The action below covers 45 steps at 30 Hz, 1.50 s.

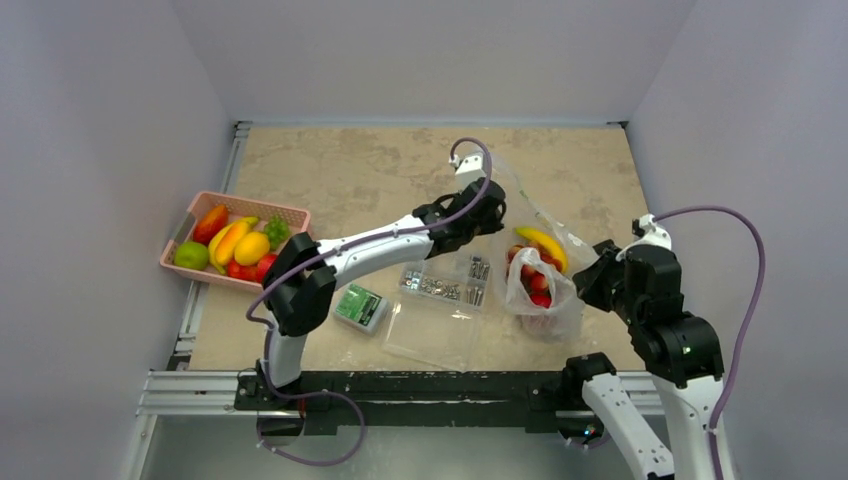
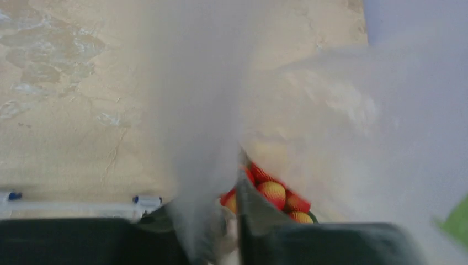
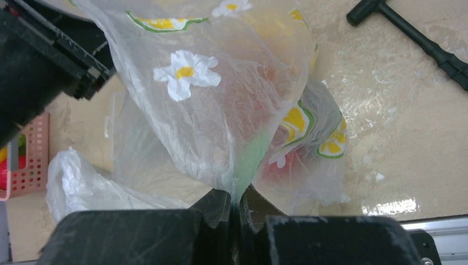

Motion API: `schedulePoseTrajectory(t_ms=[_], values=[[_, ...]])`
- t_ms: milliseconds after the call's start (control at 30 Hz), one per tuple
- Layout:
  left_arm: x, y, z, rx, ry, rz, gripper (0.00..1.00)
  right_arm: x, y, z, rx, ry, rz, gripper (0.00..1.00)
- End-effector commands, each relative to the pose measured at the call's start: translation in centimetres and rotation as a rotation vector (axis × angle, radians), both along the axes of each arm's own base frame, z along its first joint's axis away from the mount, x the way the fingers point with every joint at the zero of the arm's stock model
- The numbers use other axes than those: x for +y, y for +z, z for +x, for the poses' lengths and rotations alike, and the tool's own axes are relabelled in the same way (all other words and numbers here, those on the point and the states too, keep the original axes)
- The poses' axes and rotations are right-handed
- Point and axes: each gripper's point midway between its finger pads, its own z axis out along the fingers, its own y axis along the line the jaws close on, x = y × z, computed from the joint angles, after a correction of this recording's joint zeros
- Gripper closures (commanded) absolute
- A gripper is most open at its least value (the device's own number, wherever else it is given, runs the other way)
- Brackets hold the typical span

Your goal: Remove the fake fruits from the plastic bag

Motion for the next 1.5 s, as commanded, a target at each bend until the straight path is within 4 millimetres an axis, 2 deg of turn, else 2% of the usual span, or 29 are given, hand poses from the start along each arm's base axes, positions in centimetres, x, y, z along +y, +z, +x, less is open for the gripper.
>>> schedulePoseTrajectory(t_ms=[0,133,233,433,467,633,700,733,867,967,1067,1167,1300,1467], values=[[-1.3,1.3,4.7,-0.035,-0.214,-0.053,0.98,-1.6,-0.8,-0.4,0.011,-0.09,-0.038,1.0],[-0.9,2.4,5.8,-0.031,-0.305,-0.018,1.0,-4.1,0.6,-1.5,-0.009,-0.183,-0.128,1.0],[0.0,2.3,6.0,-0.039,-0.319,0.005,1.0,-4.1,1.5,-2.0,-0.037,-0.168,-0.124,1.0],[-1.0,2.4,3.9,-0.007,-0.448,-0.04,1.0,0.3,-0.1,-2.6,0.001,0.147,-0.086,1.0],[-0.8,2.4,3.4,0.014,-0.451,-0.044,0.96,1.1,-0.4,-2.8,0.014,0.19,-0.071,0.98],[0.7,4.7,0.2,0.04,-0.487,-0.124,0.38,1.9,0.0,-2.8,0.027,0.232,-0.053,0.78],[1.9,5.3,-1.5,0.041,-0.502,-0.142,0.29,1.6,0.4,-2.6,0.017,0.22,-0.061,0.69],[2.6,5.6,-2.2,0.035,-0.507,-0.148,0.27,1.5,0.5,-2.6,0.013,0.215,-0.065,0.63],[5.0,8.2,-5.7,-0.006,-0.566,-0.193,0.25,1.6,0.9,-2.0,-0.011,0.21,-0.061,0.53],[6.0,10.1,-8.4,-0.029,-0.616,-0.237,0.25,1.8,1.0,-1.3,-0.022,0.203,-0.056,0.4],[5.9,12.2,-11.0,-0.109,-0.678,-0.251,0.24,1.8,1.4,-0.5,-0.038,0.193,-0.059,0.26],[4.5,14.4,-13.6,-0.238,-0.738,-0.249,0.2,2.1,1.7,0.5,-0.05,0.195,-0.059,0.18],[2.8,14.5,-14.2,-0.303,-0.772,-0.189,0.01,2.5,2.0,1.6,-0.06,0.214,-0.066,0.1],[1.2,12.7,-14.4,-0.236,-0.833,-0.147,0.0,2.5,2.0,2.8,-0.05,0.222,-0.099,0.04]])
